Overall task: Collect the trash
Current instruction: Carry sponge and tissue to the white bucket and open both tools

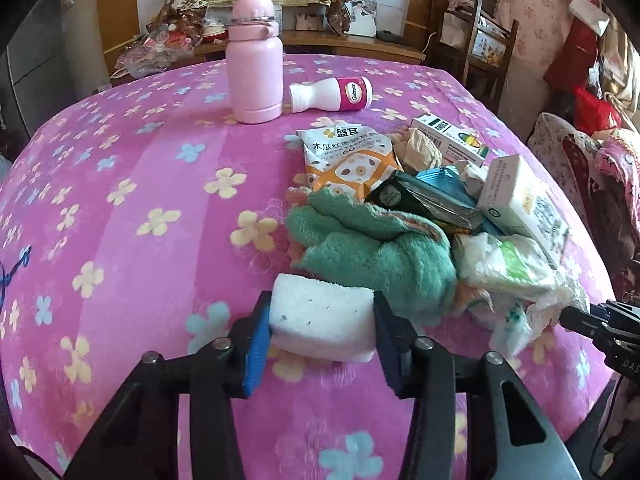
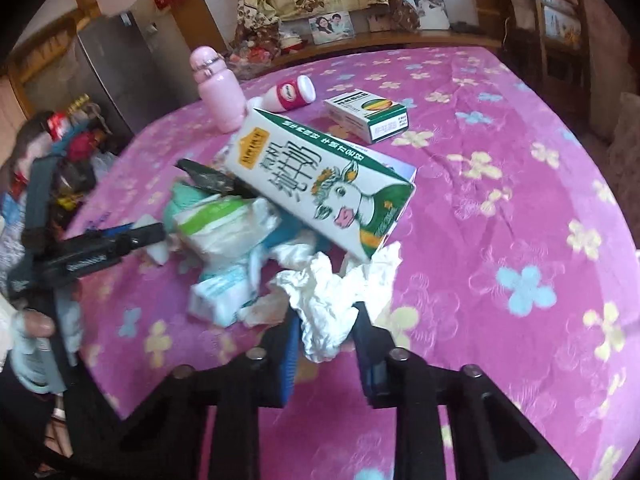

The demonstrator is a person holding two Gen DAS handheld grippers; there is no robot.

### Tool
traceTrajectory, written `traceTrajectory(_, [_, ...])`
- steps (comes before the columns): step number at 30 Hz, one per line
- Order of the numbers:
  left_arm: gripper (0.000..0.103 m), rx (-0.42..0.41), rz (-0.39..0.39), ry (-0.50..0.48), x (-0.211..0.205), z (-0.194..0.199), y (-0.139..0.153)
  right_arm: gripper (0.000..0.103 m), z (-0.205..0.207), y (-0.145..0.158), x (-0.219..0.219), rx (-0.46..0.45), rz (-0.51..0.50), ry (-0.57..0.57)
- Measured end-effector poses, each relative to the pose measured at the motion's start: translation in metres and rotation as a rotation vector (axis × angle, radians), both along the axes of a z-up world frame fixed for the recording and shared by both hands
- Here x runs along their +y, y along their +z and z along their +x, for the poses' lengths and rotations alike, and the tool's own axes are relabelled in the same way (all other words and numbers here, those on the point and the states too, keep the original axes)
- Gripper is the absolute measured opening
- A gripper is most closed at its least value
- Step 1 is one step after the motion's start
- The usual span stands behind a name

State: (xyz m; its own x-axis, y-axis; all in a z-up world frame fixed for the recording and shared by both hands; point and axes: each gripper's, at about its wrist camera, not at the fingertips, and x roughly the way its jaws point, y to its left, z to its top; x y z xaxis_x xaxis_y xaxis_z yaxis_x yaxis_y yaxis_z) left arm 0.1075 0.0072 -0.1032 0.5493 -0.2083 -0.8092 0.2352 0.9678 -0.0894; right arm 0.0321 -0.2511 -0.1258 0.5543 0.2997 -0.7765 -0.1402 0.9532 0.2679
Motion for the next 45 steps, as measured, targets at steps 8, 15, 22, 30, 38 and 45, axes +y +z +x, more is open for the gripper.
traceTrajectory(8, [0.047, -0.037, -0.045, -0.056, -0.003, -0.041, 0.038, 0.023, -0.043, 0.028, -0.026, -0.069, 0.046, 0.006])
traceTrajectory(15, [0.047, -0.087, -0.078, -0.197, -0.068, -0.059, 0.072, 0.023, -0.061, 0.040, -0.062, -0.106, 0.073, -0.056])
traceTrajectory(22, [0.047, -0.090, -0.123, -0.381, -0.168, -0.071, 0.087, 0.023, -0.086, 0.054, -0.131, -0.141, 0.024, -0.210])
traceTrajectory(30, [0.047, -0.070, -0.179, -0.523, -0.284, -0.081, 0.082, 0.023, -0.111, 0.055, -0.213, -0.114, -0.076, -0.391])
traceTrajectory(38, [0.049, -0.015, -0.200, -0.582, -0.381, -0.074, 0.057, 0.023, -0.119, 0.028, -0.284, -0.034, -0.151, -0.557])
traceTrajectory(45, [0.055, 0.022, -0.221, -0.607, -0.439, -0.070, 0.037, 0.025, -0.119, 0.001, -0.329, 0.023, -0.151, -0.660])
